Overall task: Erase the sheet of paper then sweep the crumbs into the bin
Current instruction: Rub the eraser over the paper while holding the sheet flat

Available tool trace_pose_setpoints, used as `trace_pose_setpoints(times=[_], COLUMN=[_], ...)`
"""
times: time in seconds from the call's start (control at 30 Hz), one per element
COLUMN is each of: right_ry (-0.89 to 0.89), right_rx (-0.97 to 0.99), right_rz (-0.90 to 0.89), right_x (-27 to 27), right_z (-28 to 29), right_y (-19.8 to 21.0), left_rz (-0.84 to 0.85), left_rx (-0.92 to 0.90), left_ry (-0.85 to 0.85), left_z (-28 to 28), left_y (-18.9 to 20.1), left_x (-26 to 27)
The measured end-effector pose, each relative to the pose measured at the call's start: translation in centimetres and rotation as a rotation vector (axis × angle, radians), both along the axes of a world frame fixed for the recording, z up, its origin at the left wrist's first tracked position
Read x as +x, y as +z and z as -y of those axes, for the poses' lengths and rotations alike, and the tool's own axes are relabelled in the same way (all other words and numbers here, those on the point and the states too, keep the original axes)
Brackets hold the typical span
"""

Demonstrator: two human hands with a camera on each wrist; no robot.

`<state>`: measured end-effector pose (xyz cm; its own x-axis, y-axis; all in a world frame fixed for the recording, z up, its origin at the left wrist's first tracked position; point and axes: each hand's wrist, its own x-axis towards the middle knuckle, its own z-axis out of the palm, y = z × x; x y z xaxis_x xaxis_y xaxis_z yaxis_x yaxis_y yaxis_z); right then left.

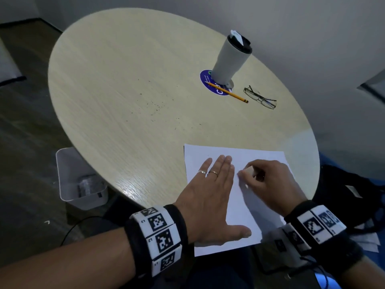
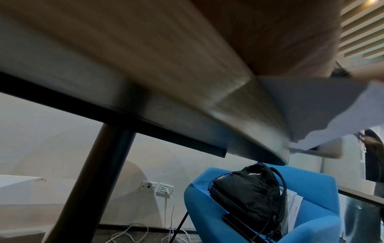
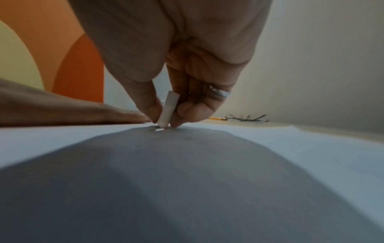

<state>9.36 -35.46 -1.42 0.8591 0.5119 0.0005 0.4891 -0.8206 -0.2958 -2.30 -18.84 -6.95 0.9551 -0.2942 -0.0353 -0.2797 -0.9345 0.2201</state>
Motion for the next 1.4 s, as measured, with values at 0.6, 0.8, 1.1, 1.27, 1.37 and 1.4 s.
trace_pose_setpoints(times=[0.6,0.8,1.1,1.27,1.37,1.4], right_ry=[-0.009,-0.101,-0.203,-0.126,-0.281,-0.283], right_rx=[0.009,-0.003,0.071,0.083,0.136,0.13], right_rz=[-0.067,-0.015,-0.005,-0.103,-0.056,-0.033], right_x=[-2.8,-1.6,-2.5,-5.0,-3.1,-3.1], right_z=[0.7,2.0,3.8,3.3,5.2,5.2], right_y=[-0.1,0.4,-0.4,-0.5,-0.3,-0.4], left_rz=[-0.006,-0.027,-0.026,-0.043,-0.052,-0.055], left_rx=[-0.042,-0.079,-0.104,-0.083,-0.067,-0.064], left_ry=[0.007,0.013,0.029,0.033,0.035,0.034], left_z=[-0.2,-0.1,0.0,0.0,0.1,0.1], left_y=[0.0,0.2,0.4,0.8,1.0,1.1], left_x=[0.0,-0.1,-0.2,0.0,0.0,0.0])
